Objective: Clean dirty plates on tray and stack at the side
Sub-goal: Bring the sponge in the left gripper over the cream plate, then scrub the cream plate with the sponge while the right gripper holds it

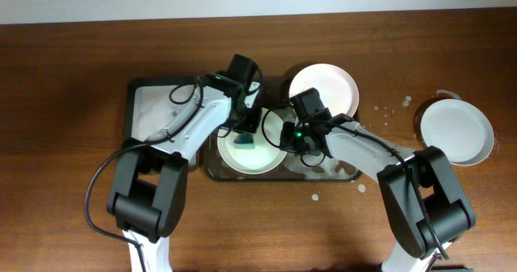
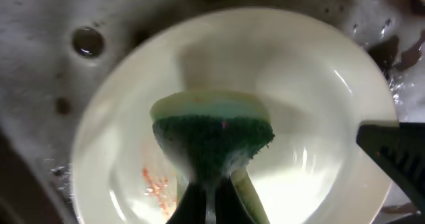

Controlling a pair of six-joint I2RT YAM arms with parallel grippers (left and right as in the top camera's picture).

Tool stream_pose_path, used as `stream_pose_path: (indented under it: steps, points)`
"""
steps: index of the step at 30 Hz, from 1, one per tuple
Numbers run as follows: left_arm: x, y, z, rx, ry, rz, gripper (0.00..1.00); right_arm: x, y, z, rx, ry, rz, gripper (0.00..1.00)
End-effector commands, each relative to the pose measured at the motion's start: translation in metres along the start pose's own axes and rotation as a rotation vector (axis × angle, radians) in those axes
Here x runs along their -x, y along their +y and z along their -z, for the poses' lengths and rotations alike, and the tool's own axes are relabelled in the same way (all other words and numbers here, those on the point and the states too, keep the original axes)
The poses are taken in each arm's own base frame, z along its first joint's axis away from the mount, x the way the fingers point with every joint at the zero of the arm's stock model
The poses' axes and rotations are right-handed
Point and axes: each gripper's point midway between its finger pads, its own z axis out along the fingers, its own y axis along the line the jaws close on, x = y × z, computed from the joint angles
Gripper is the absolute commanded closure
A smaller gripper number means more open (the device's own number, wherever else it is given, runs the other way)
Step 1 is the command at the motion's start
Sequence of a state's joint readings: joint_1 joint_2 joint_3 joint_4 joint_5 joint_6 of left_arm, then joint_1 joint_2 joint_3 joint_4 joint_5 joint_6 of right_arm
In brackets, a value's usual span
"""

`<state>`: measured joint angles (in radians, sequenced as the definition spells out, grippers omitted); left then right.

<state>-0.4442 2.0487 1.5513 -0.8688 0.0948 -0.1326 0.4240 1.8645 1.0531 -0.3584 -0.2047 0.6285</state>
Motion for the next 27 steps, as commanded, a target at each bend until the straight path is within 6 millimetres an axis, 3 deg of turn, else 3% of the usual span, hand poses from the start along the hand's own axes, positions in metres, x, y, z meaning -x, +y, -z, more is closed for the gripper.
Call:
stream_pose_path:
  steps: [1, 5, 7, 13, 16, 20, 22, 25, 27]
  points:
    - [-0.013, 0.009, -0.011, 0.058, 0.029, 0.006, 0.99, -0.001, -0.003, -0.003, -0.013, 0.008, -0.012, 0.96]
    - [-0.039, 0.036, -0.026, 0.193, 0.076, 0.066, 0.99, -0.001, -0.003, -0.003, -0.013, 0.007, -0.011, 0.96]
    - [-0.038, 0.046, -0.031, 0.244, 0.046, 0.075, 0.99, -0.001, -0.003, -0.003, -0.013, 0.007, -0.011, 0.96]
    - [0.026, 0.071, -0.021, 0.402, -0.25, 0.097, 0.99, -0.002, -0.003, -0.003, -0.013, 0.008, -0.011, 0.96]
    - [0.021, 0.059, -0.027, 0.331, -0.21, 0.014, 0.99, -0.001, -0.003, -0.003, -0.013, 0.008, -0.011, 0.96]
    - [-0.026, 0.045, -0.037, 0.234, 0.012, -0.162, 0.99, -0.001, -0.003, -0.003, -0.012, 0.006, -0.011, 0.96]
    - [-0.052, 0.017, -0.04, 0.045, 0.119, -0.347, 0.99, -0.001, -0.003, -0.003, -0.01, 0.004, -0.01, 0.96]
    - [-0.064, -0.005, -0.038, -0.105, 0.143, -0.478, 0.99, -0.001, -0.003, -0.003, -0.011, 0.005, -0.01, 0.96]
    - [-0.061, -0.009, -0.038, -0.126, 0.125, -0.508, 0.99, -0.001, -0.003, -0.003, -0.011, 0.005, -0.007, 0.96]
